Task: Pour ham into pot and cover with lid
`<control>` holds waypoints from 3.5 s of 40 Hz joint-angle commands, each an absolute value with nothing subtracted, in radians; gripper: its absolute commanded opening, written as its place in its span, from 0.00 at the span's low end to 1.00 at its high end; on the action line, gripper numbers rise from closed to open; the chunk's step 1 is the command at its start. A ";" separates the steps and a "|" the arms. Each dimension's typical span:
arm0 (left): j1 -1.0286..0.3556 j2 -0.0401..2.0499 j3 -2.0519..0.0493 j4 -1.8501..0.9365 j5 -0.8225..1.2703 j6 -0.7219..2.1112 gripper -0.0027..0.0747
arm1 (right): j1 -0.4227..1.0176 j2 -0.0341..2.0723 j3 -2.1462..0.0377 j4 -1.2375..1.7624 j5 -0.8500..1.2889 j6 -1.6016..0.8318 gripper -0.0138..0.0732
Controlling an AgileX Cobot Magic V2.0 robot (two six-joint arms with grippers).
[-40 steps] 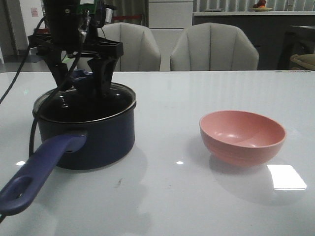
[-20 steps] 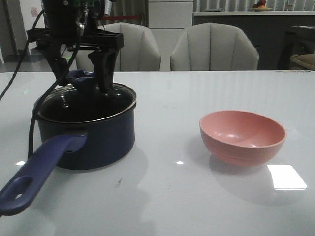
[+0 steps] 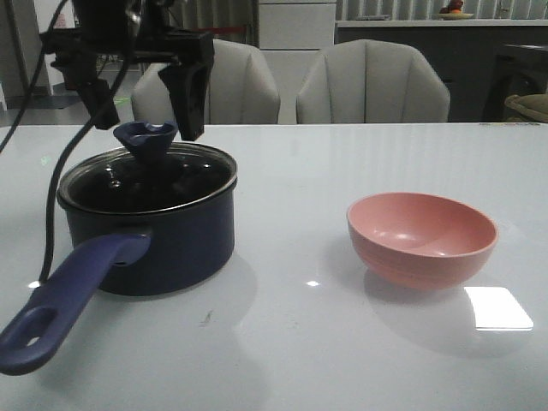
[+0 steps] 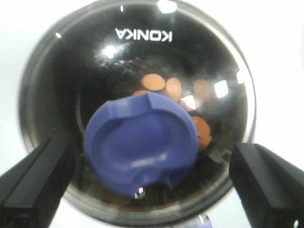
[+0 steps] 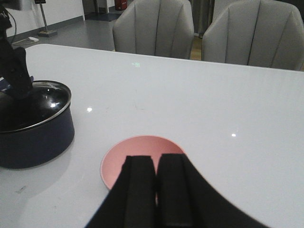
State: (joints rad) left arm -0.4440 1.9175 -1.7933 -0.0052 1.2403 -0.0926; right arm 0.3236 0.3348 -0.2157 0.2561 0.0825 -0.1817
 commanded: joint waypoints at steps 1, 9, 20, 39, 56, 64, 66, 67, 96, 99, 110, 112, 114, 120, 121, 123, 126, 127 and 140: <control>-0.447 1.781 -1.818 -0.016 1.269 -0.095 0.91 | 0.323 0.338 -0.244 0.258 0.000 -0.190 0.34; -0.447 1.572 -1.746 0.011 1.267 -0.071 0.91 | 0.323 0.338 -0.244 0.258 0.000 -0.190 0.34; -0.447 1.205 -1.433 0.011 1.066 -0.043 0.91 | 0.323 0.338 -0.244 0.258 0.000 -0.190 0.34; -0.447 0.594 -0.680 0.000 0.475 -0.043 0.91 | 0.323 0.338 -0.244 0.258 0.000 -0.190 0.34; -0.447 0.203 -0.350 0.000 0.292 -0.043 0.40 | 0.323 0.338 -0.244 0.258 0.000 -0.190 0.34; -0.447 0.201 -0.349 0.000 0.296 -0.043 0.22 | 0.323 0.338 -0.244 0.258 0.000 -0.190 0.34; -0.447 0.201 -0.349 0.000 0.296 -0.043 0.21 | 0.323 0.338 -0.244 0.258 0.000 -0.190 0.34; -0.447 0.201 -0.349 0.000 0.296 -0.043 0.20 | 0.323 0.338 -0.244 0.258 0.000 -0.190 0.34; -0.261 0.152 -0.189 0.000 0.117 -0.043 0.20 | 0.323 0.338 -0.244 0.258 0.000 -0.190 0.34; -0.177 0.110 -0.137 0.000 0.084 -0.043 0.20 | 0.323 0.338 -0.244 0.258 0.000 -0.190 0.34; 0.005 -0.025 -0.010 -0.012 0.024 -0.043 0.20 | 0.323 0.338 -0.244 0.258 0.000 -0.190 0.34; 0.006 -0.023 0.007 -0.012 0.000 -0.043 0.20 | 0.323 0.338 -0.244 0.258 0.000 -0.190 0.34; 0.004 -0.023 0.024 -0.012 -0.026 -0.043 0.20 | 0.323 0.338 -0.244 0.258 0.000 -0.190 0.34; 0.000 -0.023 0.026 -0.012 -0.012 -0.043 0.20 | 0.323 0.338 -0.244 0.258 0.000 -0.190 0.34; 0.000 -0.023 0.026 -0.012 -0.012 -0.043 0.20 | 0.323 0.338 -0.244 0.258 0.000 -0.190 0.34; 0.000 -0.023 0.026 -0.012 -0.012 -0.043 0.20 | 0.323 0.338 -0.244 0.258 0.000 -0.190 0.34; 0.000 -0.023 0.026 -0.012 -0.012 -0.043 0.20 | 0.323 0.338 -0.244 0.258 0.000 -0.190 0.34; 0.000 -0.023 0.026 -0.012 -0.012 -0.043 0.20 | 0.323 0.338 -0.244 0.258 0.000 -0.190 0.34; 0.000 -0.023 0.026 -0.012 -0.012 -0.043 0.20 | 0.323 0.338 -0.244 0.258 0.000 -0.190 0.34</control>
State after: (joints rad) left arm 0.0030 -0.0038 0.0044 0.0000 0.0716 -0.0419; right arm 0.3236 0.3348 -0.2157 0.2561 0.0825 -0.1817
